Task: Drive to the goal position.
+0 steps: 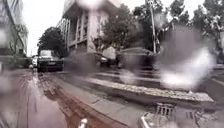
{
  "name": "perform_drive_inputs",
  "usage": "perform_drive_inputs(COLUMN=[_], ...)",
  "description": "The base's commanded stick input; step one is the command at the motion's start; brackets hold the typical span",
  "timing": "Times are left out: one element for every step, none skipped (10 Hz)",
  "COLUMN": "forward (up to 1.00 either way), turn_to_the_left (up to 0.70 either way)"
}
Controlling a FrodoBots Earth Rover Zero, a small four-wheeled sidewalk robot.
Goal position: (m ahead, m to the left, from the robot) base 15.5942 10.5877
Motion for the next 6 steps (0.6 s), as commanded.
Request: perform_drive_inputs(forward=[0.00, 0.00, 0.00, 0.00, 0.00, 0.00], turn_to_the_left=[0.70, 0.70, 0.70, 0.70, 0.70, 0.70])
